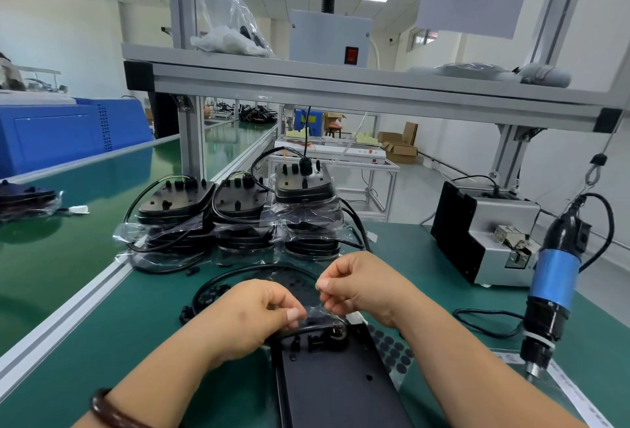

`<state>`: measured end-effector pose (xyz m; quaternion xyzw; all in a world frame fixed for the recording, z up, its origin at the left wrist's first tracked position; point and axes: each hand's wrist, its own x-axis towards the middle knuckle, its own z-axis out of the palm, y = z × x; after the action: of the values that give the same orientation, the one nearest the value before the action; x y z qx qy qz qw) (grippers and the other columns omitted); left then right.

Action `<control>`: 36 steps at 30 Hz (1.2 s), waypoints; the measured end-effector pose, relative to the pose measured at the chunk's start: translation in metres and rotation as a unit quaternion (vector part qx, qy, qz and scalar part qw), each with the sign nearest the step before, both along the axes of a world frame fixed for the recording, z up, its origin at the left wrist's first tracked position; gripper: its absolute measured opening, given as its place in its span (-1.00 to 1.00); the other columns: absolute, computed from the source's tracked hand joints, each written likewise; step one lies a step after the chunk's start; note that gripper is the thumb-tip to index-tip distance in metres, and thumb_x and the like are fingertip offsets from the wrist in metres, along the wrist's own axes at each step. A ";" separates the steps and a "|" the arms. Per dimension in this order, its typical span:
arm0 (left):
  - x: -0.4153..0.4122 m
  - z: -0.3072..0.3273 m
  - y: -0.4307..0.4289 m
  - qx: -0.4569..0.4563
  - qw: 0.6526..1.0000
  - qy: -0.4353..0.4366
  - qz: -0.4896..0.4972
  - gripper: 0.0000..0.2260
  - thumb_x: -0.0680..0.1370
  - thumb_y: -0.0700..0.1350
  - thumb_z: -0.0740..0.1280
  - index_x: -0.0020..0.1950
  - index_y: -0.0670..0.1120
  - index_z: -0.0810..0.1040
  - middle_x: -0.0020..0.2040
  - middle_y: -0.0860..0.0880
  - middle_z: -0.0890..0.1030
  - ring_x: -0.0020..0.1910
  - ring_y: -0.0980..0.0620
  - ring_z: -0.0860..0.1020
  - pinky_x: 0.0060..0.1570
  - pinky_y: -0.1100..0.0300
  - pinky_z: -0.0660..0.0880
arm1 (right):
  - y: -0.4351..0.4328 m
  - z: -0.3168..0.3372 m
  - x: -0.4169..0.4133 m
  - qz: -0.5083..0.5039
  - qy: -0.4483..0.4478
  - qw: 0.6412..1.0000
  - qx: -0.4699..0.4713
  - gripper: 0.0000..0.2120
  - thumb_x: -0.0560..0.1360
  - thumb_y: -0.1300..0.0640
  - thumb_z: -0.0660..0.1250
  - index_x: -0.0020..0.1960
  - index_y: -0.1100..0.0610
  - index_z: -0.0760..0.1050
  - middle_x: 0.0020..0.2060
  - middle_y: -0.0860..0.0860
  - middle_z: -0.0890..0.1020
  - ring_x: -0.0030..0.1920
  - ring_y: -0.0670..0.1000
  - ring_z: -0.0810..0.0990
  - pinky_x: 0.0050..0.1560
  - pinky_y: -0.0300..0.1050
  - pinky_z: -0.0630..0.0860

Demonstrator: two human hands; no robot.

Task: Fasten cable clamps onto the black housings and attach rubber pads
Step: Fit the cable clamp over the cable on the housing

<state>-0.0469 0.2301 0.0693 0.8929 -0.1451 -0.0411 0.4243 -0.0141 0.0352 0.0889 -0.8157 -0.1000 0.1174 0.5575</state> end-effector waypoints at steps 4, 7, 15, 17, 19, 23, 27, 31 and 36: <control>0.001 -0.006 -0.003 0.045 0.998 -0.028 0.026 -0.91 0.53 -0.07 0.35 -0.14 0.13 0.57 -0.28 0.13 0.57 -0.36 0.29 0.46 -0.30 0.48 0.39 | -0.003 -0.005 0.006 0.021 -0.023 0.991 -0.128 -0.86 0.47 0.30 0.40 -0.24 0.14 0.60 -0.42 0.01 0.60 -0.45 -0.14 0.56 -0.36 -0.29 0.50; 0.002 -0.009 -0.004 0.058 0.997 -0.044 0.025 -0.91 0.55 -0.05 0.31 -0.11 0.15 0.53 -0.26 0.13 0.58 -0.36 0.29 0.46 -0.30 0.47 0.39 | 0.003 -0.007 0.011 0.052 -0.064 0.971 -0.223 -0.95 0.44 0.20 0.46 -0.17 0.09 0.68 -0.40 -0.08 0.61 -0.44 -0.21 0.53 -0.37 -0.36 0.46; 0.002 -0.012 -0.004 0.041 0.997 -0.055 0.038 -0.91 0.57 -0.07 0.28 -0.06 0.14 0.48 -0.18 0.09 0.63 -0.19 0.20 0.56 -0.15 0.35 0.46 | 0.014 -0.007 0.016 0.151 -0.133 0.915 -0.349 -0.87 0.45 0.14 0.46 -0.01 0.06 0.69 -0.28 -0.12 0.65 -0.37 -0.28 0.48 -0.28 -0.44 0.38; 0.001 -0.011 -0.005 0.039 0.996 -0.066 0.038 -0.91 0.58 -0.06 0.26 -0.05 0.15 0.46 -0.19 0.09 0.63 -0.21 0.23 0.56 -0.19 0.40 0.44 | 0.014 -0.007 0.016 0.157 -0.134 0.911 -0.356 -0.89 0.46 0.16 0.45 -0.02 0.07 0.67 -0.36 -0.18 0.56 -0.36 -0.26 0.47 -0.26 -0.37 0.39; 0.000 -0.011 -0.006 0.042 0.995 -0.077 0.039 -0.92 0.59 -0.05 0.25 -0.02 0.15 0.46 -0.20 0.12 0.63 -0.24 0.30 0.53 -0.26 0.47 0.39 | 0.015 -0.006 0.016 0.164 -0.147 0.902 -0.370 -0.90 0.46 0.16 0.45 -0.02 0.08 0.64 -0.35 -0.19 0.50 -0.33 -0.23 0.45 -0.26 -0.35 0.38; -0.002 -0.011 -0.007 0.030 0.996 -0.075 0.042 -0.93 0.59 -0.04 0.26 -0.03 0.15 0.48 -0.21 0.13 0.62 -0.29 0.37 0.51 -0.31 0.49 0.37 | 0.013 -0.004 0.015 0.176 -0.140 0.901 -0.370 -0.85 0.48 0.16 0.43 0.05 0.08 0.63 -0.30 -0.18 0.51 -0.28 -0.21 0.46 -0.20 -0.34 0.40; -0.002 -0.009 -0.010 0.001 0.995 -0.087 0.046 -0.91 0.57 -0.06 0.30 -0.10 0.10 0.55 -0.24 0.10 0.64 -0.27 0.30 0.56 -0.22 0.43 0.47 | 0.005 0.001 0.011 0.139 -0.110 0.950 -0.258 -0.87 0.50 0.20 0.39 0.02 0.09 0.67 -0.31 -0.10 0.61 -0.34 -0.19 0.51 -0.24 -0.36 0.45; -0.002 -0.007 -0.012 -0.037 0.991 -0.112 0.061 -0.90 0.52 -0.02 0.36 -0.20 0.11 0.59 -0.27 0.09 0.64 -0.30 0.18 0.56 -0.23 0.29 0.53 | 0.005 0.008 0.004 0.085 -0.033 0.996 0.001 -0.92 0.50 0.32 0.38 -0.13 0.18 0.60 -0.37 0.03 0.61 -0.42 -0.12 0.54 -0.38 -0.30 0.47; -0.005 -0.004 -0.015 -0.026 0.981 -0.172 0.087 -0.85 0.43 0.13 0.42 -0.26 0.10 0.58 -0.34 0.21 0.59 -0.37 0.27 0.50 -0.36 0.41 0.41 | 0.007 0.014 -0.004 0.082 0.008 0.992 0.098 -0.86 0.48 0.30 0.40 -0.24 0.18 0.58 -0.41 0.06 0.63 -0.45 -0.10 0.56 -0.45 -0.33 0.45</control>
<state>-0.0523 0.2155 0.0649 0.8843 -0.1389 0.1539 0.4184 -0.0181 0.0424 0.1030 -0.7454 -0.1729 0.1584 0.6240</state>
